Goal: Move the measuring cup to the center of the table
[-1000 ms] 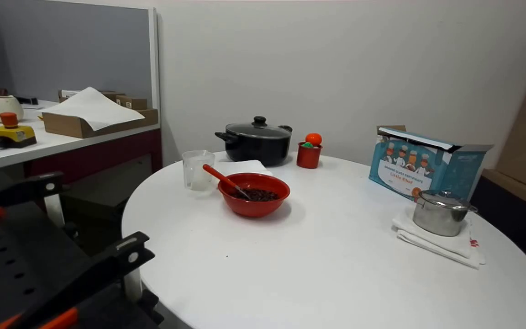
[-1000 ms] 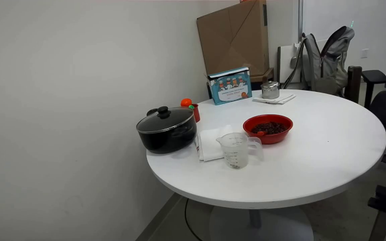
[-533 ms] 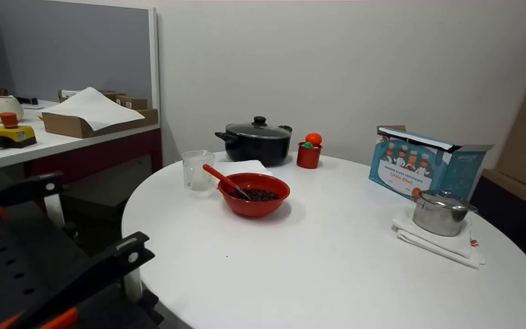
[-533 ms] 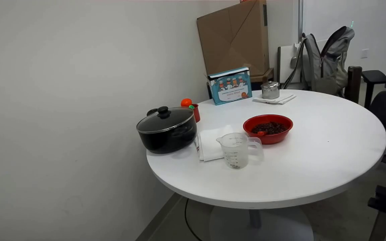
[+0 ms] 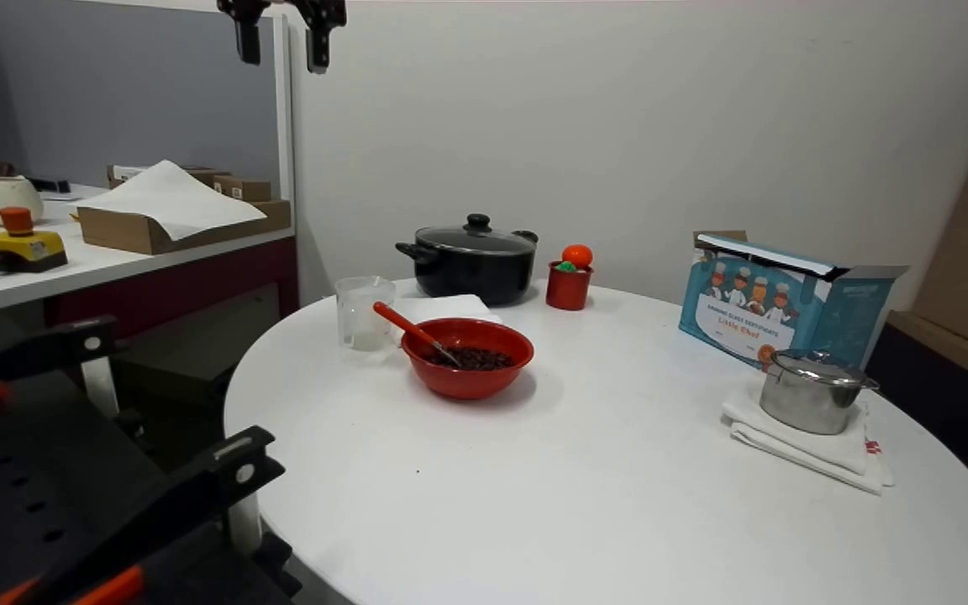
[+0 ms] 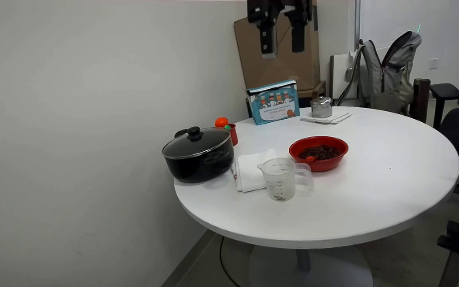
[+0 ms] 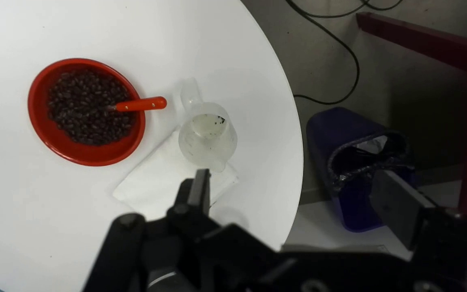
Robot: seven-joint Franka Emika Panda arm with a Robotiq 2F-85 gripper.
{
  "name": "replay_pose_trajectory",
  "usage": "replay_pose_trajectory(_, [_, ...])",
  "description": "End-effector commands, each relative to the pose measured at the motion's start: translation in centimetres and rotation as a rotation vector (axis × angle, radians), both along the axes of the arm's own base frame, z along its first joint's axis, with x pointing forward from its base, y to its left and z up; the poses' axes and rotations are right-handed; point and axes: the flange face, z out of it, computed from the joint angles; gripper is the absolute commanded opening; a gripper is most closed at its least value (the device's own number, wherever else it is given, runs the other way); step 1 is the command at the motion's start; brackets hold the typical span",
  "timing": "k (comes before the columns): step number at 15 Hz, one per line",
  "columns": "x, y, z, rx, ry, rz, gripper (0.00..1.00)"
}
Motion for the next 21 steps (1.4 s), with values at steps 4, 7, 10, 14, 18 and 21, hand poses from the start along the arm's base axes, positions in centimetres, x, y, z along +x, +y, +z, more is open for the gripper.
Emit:
replay_pose_trajectory(4, [4.0,1.2,-7.4,-0.009,-0.018,0.038,1.0])
replay_pose_trajectory(7, [5.2,1.2,-10.8,-0.013,-0.007,0.039,1.0])
replay_pose_trajectory(10, [6.5,1.3,-13.4,-0.008,0.005,0.034,1.0])
replay_pose_trajectory(14, [7.6,0.9,-16.7,-0.013,0.028,0.026,1.0])
replay_pose_trajectory(18, [7.9,0.8,-19.7,-0.021,0.051,0.026,1.0])
replay_pose_trajectory(21, [7.7,1.1,-21.8,-0.035,0.067,0.036,1.0])
